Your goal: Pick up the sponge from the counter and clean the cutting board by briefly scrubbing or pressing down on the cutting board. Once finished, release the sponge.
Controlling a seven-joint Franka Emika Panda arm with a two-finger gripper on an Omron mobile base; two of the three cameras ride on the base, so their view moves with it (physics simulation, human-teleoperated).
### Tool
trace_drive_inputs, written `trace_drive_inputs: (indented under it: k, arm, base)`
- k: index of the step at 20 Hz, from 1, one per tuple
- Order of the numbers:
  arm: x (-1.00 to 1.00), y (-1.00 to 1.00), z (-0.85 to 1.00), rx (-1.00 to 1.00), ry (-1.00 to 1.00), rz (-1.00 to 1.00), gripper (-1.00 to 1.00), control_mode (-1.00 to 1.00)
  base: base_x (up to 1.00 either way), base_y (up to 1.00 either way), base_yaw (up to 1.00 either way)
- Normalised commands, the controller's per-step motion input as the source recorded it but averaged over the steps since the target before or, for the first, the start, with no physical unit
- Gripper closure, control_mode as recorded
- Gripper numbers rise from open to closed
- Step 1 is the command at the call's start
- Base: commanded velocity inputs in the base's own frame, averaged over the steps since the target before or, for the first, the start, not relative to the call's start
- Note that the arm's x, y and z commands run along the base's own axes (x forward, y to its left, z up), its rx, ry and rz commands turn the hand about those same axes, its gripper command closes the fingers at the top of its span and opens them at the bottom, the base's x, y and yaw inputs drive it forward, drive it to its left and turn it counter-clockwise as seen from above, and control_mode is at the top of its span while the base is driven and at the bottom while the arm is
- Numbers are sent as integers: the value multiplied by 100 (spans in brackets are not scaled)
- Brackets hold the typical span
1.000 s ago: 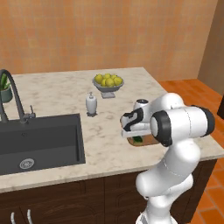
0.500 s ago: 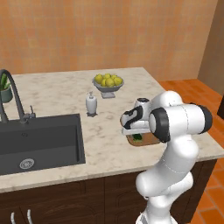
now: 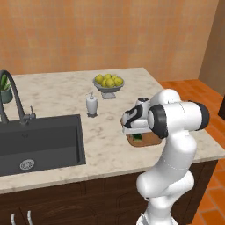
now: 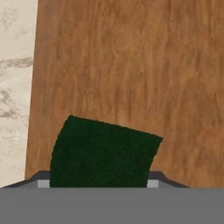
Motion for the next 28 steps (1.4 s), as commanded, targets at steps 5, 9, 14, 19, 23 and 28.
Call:
trace_drive_inputs:
  k: [5,9,14,19,23,28]
  arm:
    - [46,0,17,0,-3,0,100,-100]
    - [55,0,-8,0,0,2,100,-100]
    - [36,3,-40,0,0,0,100,-100]
    - [66,3,14,0,0,0,100,-100]
    - [45,11,-37,-1,2,0,100,-100]
    - [19,5,-69,-2,0,0,100,-100]
  base:
    - [0,0,0]
    - [0,0,0]
    - [0,0,0]
    - [0,0,0]
    - [0,0,0]
    - [0,0,0]
